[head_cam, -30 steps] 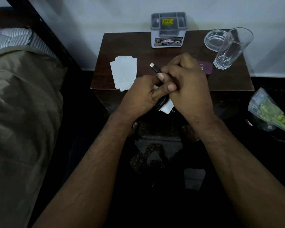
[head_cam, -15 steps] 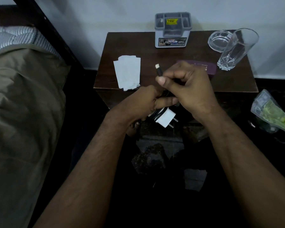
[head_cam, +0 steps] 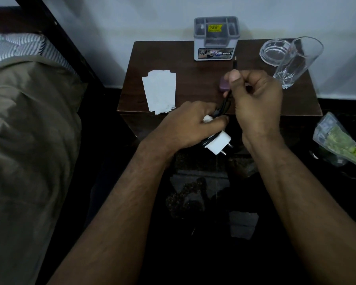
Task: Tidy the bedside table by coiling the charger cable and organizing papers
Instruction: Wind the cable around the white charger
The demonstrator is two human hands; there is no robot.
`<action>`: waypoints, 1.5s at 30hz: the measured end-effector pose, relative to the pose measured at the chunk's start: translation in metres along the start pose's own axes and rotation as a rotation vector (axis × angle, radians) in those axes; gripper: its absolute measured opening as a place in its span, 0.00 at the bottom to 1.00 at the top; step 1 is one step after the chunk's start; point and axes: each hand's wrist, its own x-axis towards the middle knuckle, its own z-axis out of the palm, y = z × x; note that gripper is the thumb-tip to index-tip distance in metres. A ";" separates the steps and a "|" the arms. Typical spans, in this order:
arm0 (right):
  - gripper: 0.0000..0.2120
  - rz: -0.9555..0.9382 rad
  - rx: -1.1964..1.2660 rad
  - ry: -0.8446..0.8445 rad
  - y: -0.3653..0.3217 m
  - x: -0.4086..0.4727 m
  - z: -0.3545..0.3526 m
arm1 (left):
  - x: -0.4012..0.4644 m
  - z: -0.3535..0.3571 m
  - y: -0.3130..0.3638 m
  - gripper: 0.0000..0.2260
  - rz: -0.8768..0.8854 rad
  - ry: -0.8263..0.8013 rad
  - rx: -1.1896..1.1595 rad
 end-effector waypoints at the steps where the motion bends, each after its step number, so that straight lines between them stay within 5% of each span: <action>1: 0.09 -0.022 -0.035 0.027 0.001 0.001 -0.001 | 0.000 0.000 0.000 0.14 -0.008 -0.001 -0.003; 5: 0.10 -0.005 -0.102 0.030 0.007 0.004 -0.002 | 0.001 0.007 0.002 0.16 0.002 -0.012 0.000; 11: 0.12 0.170 0.014 -0.248 0.014 0.003 0.000 | 0.000 0.004 -0.008 0.20 -0.089 0.059 -0.172; 24: 0.13 0.197 -0.249 -0.577 0.017 -0.006 -0.003 | 0.014 -0.004 -0.013 0.25 -0.375 0.332 -0.409; 33: 0.15 0.261 -0.006 -0.215 0.019 0.009 0.032 | 0.026 -0.004 -0.019 0.12 -0.493 0.437 -0.836; 45: 0.11 0.139 -0.094 -0.193 0.035 0.054 0.103 | 0.053 -0.039 -0.052 0.12 -0.539 0.595 -1.007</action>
